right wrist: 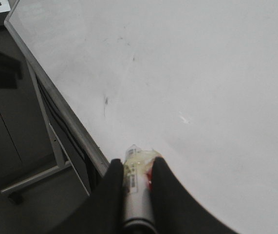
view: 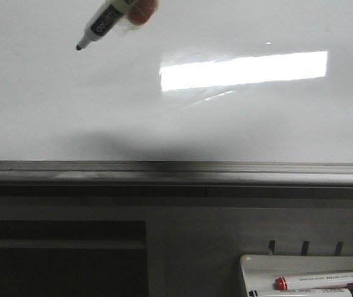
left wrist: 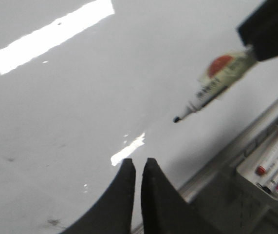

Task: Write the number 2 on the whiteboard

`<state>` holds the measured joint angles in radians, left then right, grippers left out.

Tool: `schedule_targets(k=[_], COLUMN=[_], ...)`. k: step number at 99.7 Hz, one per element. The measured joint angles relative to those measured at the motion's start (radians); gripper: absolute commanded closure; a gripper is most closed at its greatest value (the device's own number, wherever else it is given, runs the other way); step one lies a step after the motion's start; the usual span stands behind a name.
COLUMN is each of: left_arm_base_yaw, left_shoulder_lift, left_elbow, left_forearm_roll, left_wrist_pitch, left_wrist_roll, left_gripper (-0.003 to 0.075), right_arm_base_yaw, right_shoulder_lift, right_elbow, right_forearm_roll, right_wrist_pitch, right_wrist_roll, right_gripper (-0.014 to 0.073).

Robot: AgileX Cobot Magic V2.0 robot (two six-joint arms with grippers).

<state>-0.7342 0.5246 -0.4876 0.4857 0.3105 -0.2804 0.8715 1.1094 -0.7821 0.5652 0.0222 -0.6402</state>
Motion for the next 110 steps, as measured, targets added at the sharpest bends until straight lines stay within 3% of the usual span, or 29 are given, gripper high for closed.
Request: schedule_targets(k=[21, 39, 68, 110], left_arm_base_yaw=[0.184, 0.255, 0.263, 0.263], left_shoulder_lift=[-0.002, -0.002, -0.002, -0.002], left_elbow=[0.059, 0.118, 0.129, 0.129], left_forearm_roll=[-0.011, -0.06, -0.071, -0.071], left_wrist_pitch=[-0.226, -0.362, -0.4, -0.4], left_wrist_roll=[-0.079, -0.083, -0.084, -0.085], left_gripper=[0.0741, 0.0741, 0.0741, 0.0741], right_arm_base_yaw=[-0.017, -0.068, -0.148, -0.154], right_shoulder_lift=[0.024, 0.03, 0.101, 0.186], right_elbow=[0.0, -0.013, -0.114, -0.142], right_forearm_roll=[0.002, 0.022, 0.025, 0.008], right_wrist_pitch=[0.007, 0.041, 0.16, 0.084], right_wrist_roll=[0.0, 0.0, 0.0, 0.0], right_gripper=[0.0664, 0.0664, 0.0664, 0.0664])
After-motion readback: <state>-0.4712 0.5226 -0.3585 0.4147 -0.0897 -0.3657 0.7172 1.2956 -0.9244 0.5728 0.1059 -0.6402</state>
